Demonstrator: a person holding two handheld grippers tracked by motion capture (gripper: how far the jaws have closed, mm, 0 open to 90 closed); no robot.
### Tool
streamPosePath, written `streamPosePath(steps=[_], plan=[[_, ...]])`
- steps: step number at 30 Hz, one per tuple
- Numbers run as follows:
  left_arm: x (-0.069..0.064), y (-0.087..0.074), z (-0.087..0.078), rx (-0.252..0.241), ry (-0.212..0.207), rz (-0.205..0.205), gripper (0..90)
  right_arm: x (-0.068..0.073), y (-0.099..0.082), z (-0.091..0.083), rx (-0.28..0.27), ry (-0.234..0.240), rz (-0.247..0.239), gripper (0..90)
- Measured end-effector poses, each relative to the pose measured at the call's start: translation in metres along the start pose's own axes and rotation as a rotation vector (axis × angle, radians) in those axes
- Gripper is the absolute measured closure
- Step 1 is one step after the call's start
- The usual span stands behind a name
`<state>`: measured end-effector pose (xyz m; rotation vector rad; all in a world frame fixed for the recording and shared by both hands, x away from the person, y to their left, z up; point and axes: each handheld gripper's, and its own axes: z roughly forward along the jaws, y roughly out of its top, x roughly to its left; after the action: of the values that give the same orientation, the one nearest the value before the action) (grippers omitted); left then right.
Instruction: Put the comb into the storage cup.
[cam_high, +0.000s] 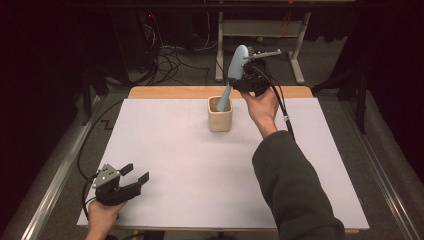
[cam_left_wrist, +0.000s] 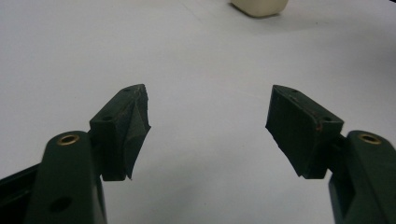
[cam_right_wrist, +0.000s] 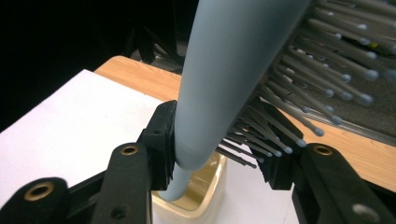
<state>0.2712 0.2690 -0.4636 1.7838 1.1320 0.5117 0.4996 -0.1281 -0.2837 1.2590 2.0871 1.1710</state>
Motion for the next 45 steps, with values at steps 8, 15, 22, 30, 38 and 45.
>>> streamPosePath(steps=[8,15,22,30,38,45], plan=[[0.0,0.0,0.0,0.002,-0.001,-0.003,30.1,0.001,-0.003,0.007,0.024,-0.01,-0.008,54.7],[0.0,0.0,0.0,0.001,-0.002,-0.002,30.2,0.001,-0.006,0.01,0.042,-0.026,-0.023,54.5],[0.0,0.0,0.0,0.001,-0.002,-0.003,30.1,0.0,-0.01,0.013,0.055,-0.032,-0.027,54.4],[0.0,0.0,0.0,0.0,-0.002,0.0,30.1,0.0,-0.017,0.019,0.068,-0.033,-0.028,54.2],[-0.001,0.001,-0.001,-0.003,-0.003,-0.001,30.1,-0.001,-0.021,0.02,0.078,-0.037,-0.023,54.0],[-0.001,0.001,-0.001,-0.006,-0.001,-0.002,30.1,-0.002,-0.026,0.021,0.084,-0.029,-0.016,53.9]])
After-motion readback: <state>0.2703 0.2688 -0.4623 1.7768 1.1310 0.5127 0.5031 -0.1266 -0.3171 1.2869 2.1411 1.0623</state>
